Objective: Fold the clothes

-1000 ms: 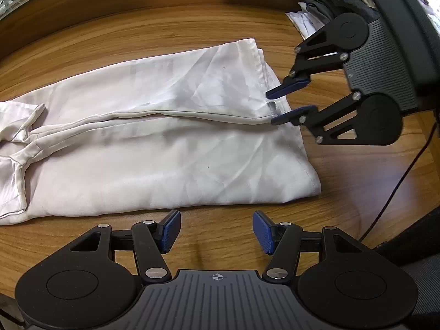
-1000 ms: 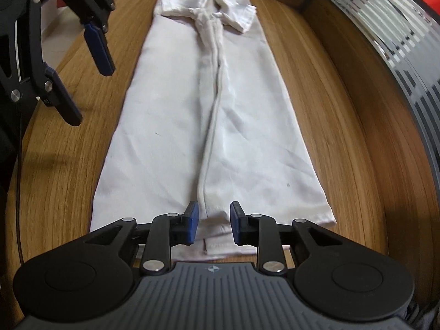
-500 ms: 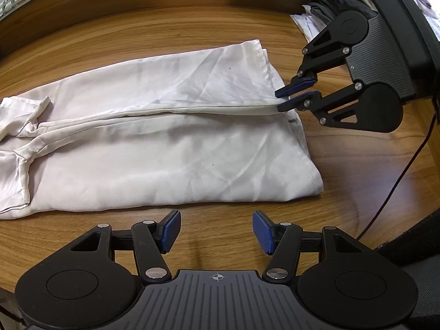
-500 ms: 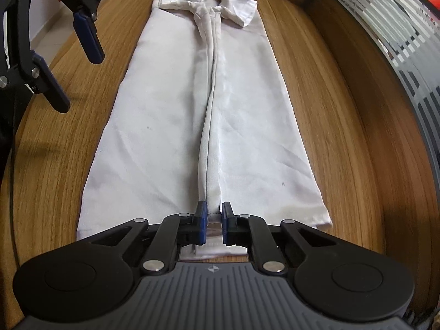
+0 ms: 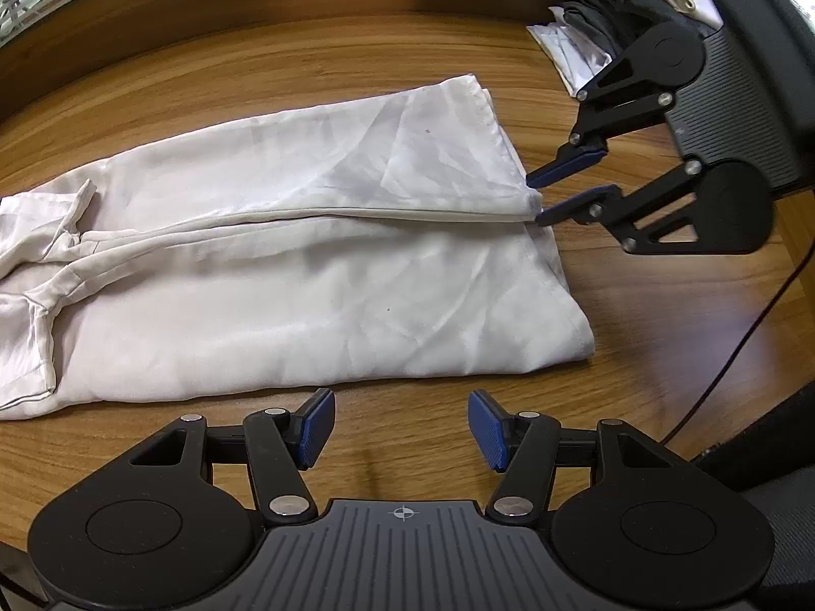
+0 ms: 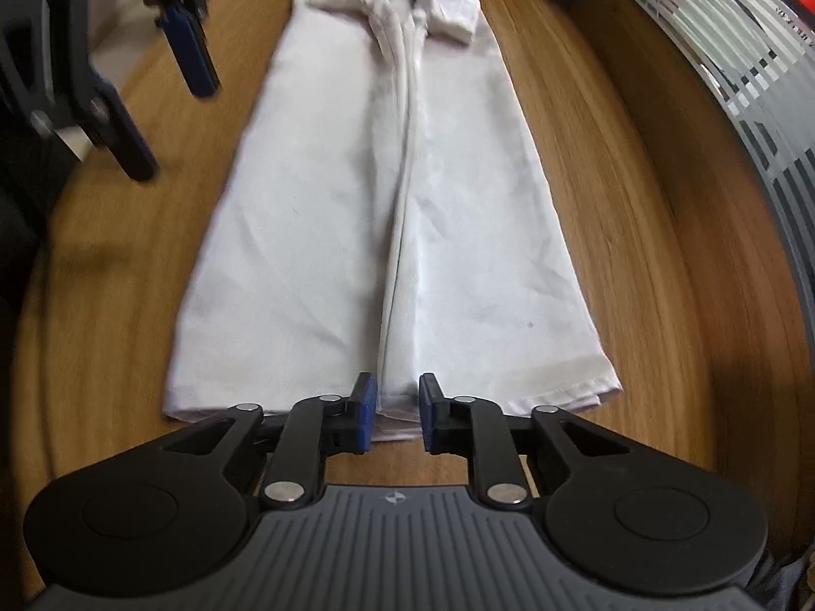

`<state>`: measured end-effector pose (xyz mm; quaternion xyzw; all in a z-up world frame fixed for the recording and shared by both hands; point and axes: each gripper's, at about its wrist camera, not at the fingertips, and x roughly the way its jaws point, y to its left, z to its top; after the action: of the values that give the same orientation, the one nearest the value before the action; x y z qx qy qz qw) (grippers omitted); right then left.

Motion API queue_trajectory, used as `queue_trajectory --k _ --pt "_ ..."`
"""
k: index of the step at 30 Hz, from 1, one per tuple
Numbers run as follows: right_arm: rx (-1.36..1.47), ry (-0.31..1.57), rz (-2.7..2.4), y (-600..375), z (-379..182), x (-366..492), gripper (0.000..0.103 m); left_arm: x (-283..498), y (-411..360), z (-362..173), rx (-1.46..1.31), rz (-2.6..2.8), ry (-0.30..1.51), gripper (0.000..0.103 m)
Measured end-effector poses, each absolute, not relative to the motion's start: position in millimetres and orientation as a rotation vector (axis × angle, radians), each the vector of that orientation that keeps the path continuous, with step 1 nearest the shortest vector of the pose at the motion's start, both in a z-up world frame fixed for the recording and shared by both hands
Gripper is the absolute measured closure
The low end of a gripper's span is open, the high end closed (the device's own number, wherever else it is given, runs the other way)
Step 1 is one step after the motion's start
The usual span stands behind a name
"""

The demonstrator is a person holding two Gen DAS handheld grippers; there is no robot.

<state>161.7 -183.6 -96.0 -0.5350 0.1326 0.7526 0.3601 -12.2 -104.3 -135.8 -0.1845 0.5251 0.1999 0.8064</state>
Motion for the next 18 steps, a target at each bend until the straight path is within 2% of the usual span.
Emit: queue_trajectory --k 2,4,10,16,17,18 --pt "-1.365 0.353 1.959 -186 -92 161 0.075 -11 -105 -136 -0.388 0.422 1.123 0.042" --pt "-1.356 0.404 2.017 -192 -91 157 0.065 -9 -107 -137 -0.376 0.411 1.126 0.042" --pt "-1.437 0.415 2.097 -216 -110 136 0.062 1 -115 -138 -0.303 0.352 1.137 0.041" --pt "-1.461 0.387 2.106 -220 -113 129 0.062 9 -119 -139 -0.273 0.322 1.135 0.039" --pt "-1.45 0.384 2.104 -219 -110 130 0.064 10 -120 -140 -0.269 0.316 1.133 0.037" --pt "-1.438 0.382 2.103 -218 -108 130 0.075 12 -121 -140 -0.262 0.306 1.13 0.037"
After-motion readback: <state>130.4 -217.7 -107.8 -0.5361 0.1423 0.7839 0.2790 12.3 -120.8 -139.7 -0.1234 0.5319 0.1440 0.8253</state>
